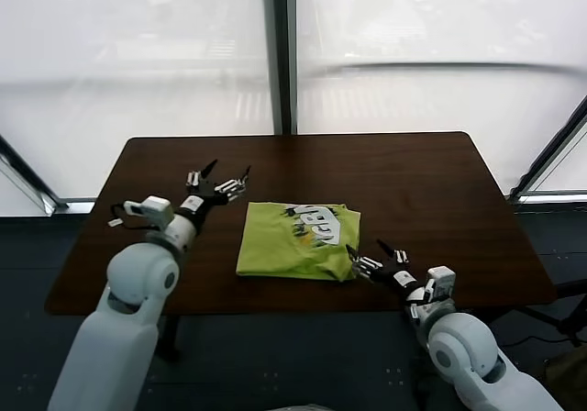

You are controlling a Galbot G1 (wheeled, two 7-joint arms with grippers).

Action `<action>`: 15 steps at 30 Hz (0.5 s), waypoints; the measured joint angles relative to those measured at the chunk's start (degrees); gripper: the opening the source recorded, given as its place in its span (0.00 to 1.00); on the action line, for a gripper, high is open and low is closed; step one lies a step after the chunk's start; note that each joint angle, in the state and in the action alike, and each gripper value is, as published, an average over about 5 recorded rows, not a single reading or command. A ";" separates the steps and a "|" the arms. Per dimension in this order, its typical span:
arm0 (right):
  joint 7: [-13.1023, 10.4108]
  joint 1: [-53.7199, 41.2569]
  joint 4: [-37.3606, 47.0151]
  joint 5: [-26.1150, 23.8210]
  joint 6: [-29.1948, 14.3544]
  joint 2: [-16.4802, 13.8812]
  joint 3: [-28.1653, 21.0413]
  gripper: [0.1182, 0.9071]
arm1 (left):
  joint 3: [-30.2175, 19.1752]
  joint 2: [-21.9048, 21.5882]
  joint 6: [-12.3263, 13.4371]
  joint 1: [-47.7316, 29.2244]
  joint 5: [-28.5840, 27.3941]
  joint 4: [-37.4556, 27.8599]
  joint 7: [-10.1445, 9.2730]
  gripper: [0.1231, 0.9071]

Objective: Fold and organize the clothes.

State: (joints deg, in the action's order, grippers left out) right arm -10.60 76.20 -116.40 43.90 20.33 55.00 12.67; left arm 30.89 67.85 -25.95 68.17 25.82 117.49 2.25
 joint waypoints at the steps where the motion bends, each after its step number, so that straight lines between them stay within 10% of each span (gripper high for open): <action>1: 0.01 -0.40 0.39 -0.28 0.09 0.26 -0.41 0.99 | 0.21 -0.05 0.00 0.19 0.00 0.05 0.00 1.00; 15: 0.94 -3.05 4.16 -2.45 0.41 0.80 -1.53 0.06 | 1.33 -0.16 -0.03 0.88 0.01 -0.95 -0.12 1.00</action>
State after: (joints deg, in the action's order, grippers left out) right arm -9.65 73.14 -112.24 41.46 20.74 55.81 11.14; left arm 32.22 67.69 -25.99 69.05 25.84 116.55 2.13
